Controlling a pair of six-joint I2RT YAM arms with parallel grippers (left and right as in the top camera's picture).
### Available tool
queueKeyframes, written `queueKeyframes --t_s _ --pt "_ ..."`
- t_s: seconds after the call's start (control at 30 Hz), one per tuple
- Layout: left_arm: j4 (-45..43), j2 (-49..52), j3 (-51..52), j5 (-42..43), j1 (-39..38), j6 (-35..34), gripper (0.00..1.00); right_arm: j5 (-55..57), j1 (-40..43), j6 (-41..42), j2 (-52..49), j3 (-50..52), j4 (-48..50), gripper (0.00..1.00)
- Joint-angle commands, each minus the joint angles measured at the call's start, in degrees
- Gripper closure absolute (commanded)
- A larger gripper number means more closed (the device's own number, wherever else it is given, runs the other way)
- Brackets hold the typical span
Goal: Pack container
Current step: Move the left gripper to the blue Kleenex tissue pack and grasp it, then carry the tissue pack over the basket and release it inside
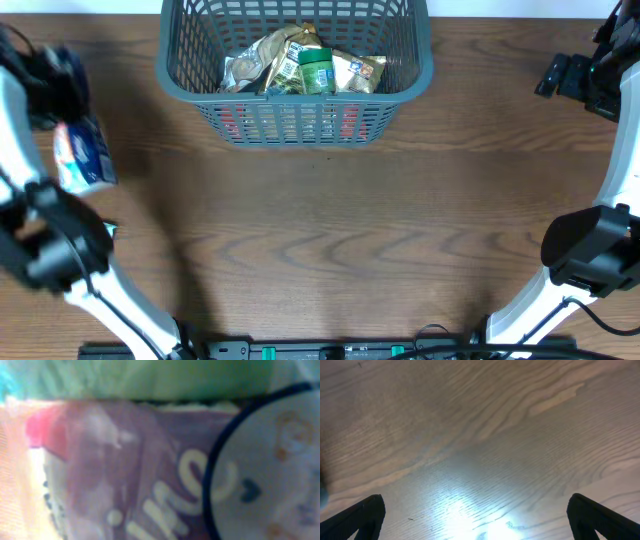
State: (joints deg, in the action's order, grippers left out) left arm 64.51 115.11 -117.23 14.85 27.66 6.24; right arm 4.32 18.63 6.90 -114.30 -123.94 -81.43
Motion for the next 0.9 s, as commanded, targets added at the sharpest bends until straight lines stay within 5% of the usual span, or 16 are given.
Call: queueKeyframes --t_s 0.0,0.1,0.37,0.57,0.87 --pt "-0.1 -12.6 -1.9 2.5 -3.7 0.9 0.94 0.1 0.4 -1.0 0.2 0.3 -0.2 0.01" --pt "-2.8 -20.6 -1.9 2.5 -9.9 9.6 0.94 -0.5 0.4 -1.0 0.2 0.3 0.0 0.01" --pt "-14.6 -27.9 -1.9 1.6 -35.5 51.5 0.95 -1.7 0.4 -1.0 0.2 0.3 0.2 0.01" --pt "-27.1 -20.1 -1.9 0.5 -43.0 52.4 0.94 -2.4 0.4 -1.0 0.2 0.3 -0.3 0.01" --pt "-35.1 -2.4 -1.9 0.5 -43.4 52.4 0.94 -3.3 0.4 -1.0 0.2 0.3 -1.1 0.01"
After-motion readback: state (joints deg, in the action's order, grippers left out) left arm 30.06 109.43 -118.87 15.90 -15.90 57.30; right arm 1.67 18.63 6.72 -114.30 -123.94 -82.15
